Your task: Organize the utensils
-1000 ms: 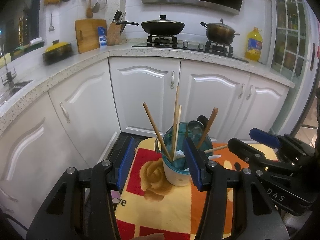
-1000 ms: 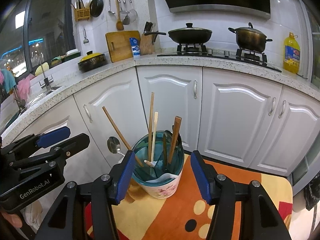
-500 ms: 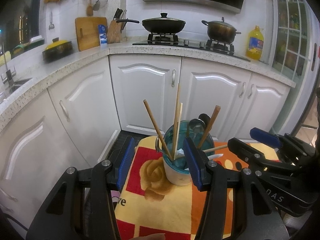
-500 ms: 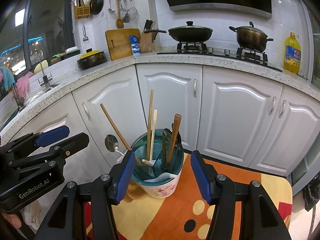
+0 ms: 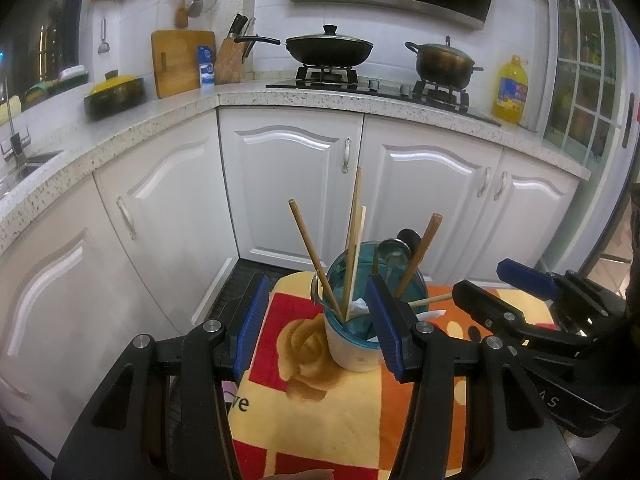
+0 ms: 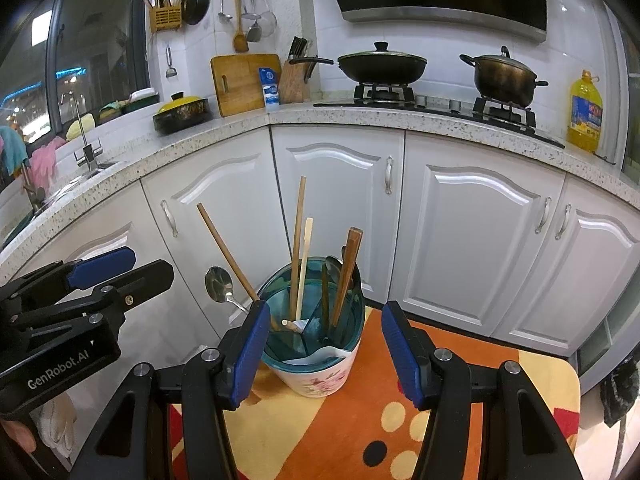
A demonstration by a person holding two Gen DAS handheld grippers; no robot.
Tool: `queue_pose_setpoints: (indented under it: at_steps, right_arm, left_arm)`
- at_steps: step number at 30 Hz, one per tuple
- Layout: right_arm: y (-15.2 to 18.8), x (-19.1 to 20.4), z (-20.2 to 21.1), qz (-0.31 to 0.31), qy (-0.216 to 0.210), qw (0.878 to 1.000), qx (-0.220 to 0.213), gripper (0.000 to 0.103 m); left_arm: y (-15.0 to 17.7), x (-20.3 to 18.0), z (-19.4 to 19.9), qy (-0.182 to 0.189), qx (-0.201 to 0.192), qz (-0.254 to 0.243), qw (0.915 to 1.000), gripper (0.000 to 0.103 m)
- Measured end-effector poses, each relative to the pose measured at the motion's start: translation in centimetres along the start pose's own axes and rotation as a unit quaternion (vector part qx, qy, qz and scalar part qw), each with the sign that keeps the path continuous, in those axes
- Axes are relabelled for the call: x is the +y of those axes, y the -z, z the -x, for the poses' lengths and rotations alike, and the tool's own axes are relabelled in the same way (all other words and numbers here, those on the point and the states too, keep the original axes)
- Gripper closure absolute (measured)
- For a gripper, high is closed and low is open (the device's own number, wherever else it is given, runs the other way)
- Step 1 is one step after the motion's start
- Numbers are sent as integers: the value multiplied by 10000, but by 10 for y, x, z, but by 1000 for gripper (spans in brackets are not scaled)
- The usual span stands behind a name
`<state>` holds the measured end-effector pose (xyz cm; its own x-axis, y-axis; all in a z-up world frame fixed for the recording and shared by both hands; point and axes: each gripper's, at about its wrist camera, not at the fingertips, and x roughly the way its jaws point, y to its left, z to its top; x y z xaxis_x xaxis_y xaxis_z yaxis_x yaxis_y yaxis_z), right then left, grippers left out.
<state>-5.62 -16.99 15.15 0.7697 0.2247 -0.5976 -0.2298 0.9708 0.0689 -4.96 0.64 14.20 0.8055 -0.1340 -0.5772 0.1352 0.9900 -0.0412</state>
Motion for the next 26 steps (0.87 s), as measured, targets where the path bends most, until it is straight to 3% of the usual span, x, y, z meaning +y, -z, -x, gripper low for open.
queue_pose_setpoints:
  at_steps: [15,26]
  right_arm:
    - [-1,2,-3,33,12,10000,59,47]
    - [0,1,-6,-16,-50,10000,75,47]
  left_arm:
    - [4,-4,-4,103,155,-58,9998,53]
    - [4,-3,8,52,-96,-111,9999,53]
